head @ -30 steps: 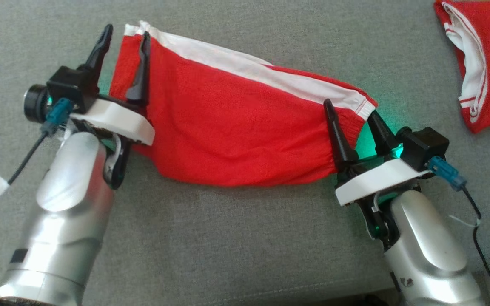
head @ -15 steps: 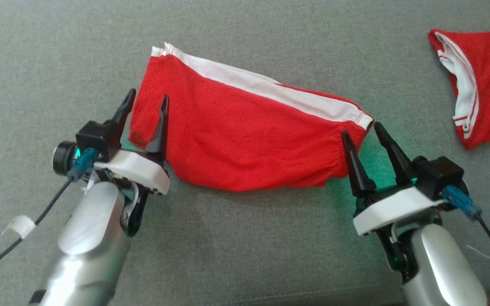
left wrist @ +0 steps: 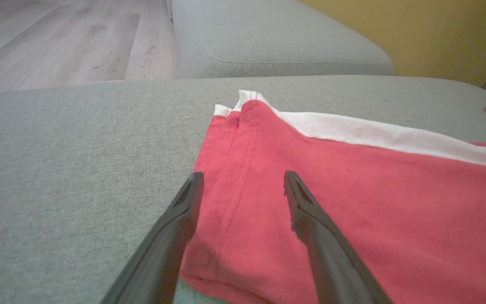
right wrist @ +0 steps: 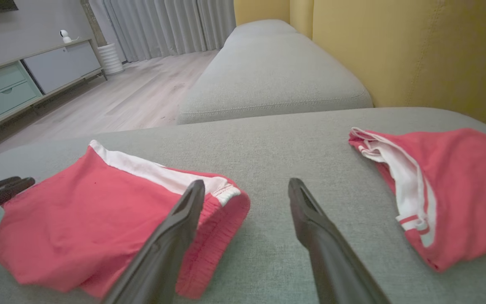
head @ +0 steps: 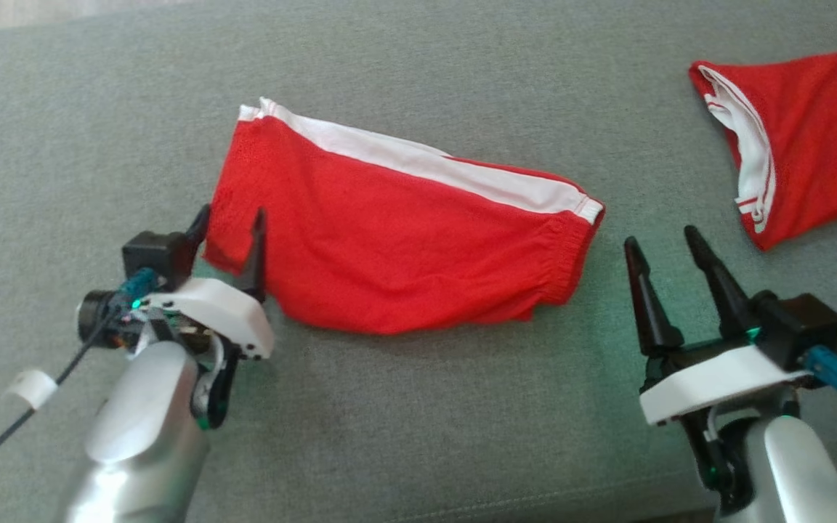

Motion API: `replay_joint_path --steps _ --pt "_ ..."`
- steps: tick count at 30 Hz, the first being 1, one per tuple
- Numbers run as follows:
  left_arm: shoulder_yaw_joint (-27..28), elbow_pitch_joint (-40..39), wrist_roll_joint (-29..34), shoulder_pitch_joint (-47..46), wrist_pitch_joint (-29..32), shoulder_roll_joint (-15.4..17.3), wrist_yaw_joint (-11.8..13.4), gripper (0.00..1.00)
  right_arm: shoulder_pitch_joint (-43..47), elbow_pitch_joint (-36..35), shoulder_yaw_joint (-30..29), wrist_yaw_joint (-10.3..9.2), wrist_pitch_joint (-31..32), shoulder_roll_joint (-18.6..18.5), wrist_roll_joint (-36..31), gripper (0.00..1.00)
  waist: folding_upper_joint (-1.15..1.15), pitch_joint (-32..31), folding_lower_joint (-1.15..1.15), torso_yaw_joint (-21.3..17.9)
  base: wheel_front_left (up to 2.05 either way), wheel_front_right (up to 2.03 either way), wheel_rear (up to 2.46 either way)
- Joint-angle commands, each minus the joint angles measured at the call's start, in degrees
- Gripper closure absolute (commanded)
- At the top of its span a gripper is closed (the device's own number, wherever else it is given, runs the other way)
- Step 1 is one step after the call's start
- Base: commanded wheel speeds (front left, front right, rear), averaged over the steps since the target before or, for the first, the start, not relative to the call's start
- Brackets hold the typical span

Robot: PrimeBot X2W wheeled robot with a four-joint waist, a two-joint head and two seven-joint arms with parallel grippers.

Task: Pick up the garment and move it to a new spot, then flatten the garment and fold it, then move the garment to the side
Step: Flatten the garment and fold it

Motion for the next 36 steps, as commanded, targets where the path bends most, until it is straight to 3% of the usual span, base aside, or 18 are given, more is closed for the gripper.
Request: replay_joint_path --steps 1,6,10,11,12,13,14,24,36 --pt "2.9 -0.6 -0.6 -2.0 1.4 2.4 1.2 0.0 0.2 -3.5 0.8 0.21 0.4 0.1 -0.2 0.0 0.0 0.2 0.01 -0.6 0.0 0.0 0.0" --pt "4.0 1.5 -2.0 -2.2 4.6 3.2 2.2 0.0 0.5 -6.0 0.5 0.21 0.7 0.1 0.1 0.0 0.0 0.4 0.01 -1.4 0.0 0.0 0.0" --pt "3.8 2.4 -3.1 -1.7 6.3 3.0 1.2 0.0 0.7 -6.7 0.5 0.21 0.9 0.1 0.2 0.0 0.0 0.1 0.01 -1.6 0.0 0.0 0.0" --pt "3.6 2.6 -3.5 -1.6 7.0 2.8 0.8 0.11 0.7 -6.9 0.5 0.21 0.9 0.1 0.2 0.0 0.0 -0.1 0.01 -1.5 0.0 0.0 0.0" --pt "3.4 2.7 -3.9 -1.4 7.6 2.6 0.3 0.61 0.8 -6.9 0.4 0.21 0.9 0.1 0.3 0.0 0.0 -0.2 0.01 -1.5 0.0 0.0 0.0" --pt "3.1 2.8 -4.3 -1.2 8.2 2.4 -0.5 0.89 0.9 -7.0 0.4 0.21 0.9 0.1 0.3 0.0 0.0 -0.4 0.01 -1.5 0.0 0.0 0.0" --pt "2.9 3.0 -4.7 -1.0 8.7 2.2 -1.0 1.0 0.9 -7.0 0.4 0.21 0.8 0.1 0.3 0.0 0.0 -0.7 0.01 -1.4 0.0 0.0 0.0" --pt "3.9 1.5 -6.6 1.9 3.3 0.9 -1.5 1.0 2.3 -6.7 -1.4 0.21 0.6 0.1 0.5 0.0 0.0 -5.7 0.01 1.2 0.0 0.0 0.0" --pt "5.8 -7.3 -11.9 19.2 -1.7 -2.8 0.2 1.0 5.8 -5.6 -5.9 0.21 1.8 0.1 0.2 0.0 0.0 -12.3 0.01 7.3 0.0 0.0 0.0"
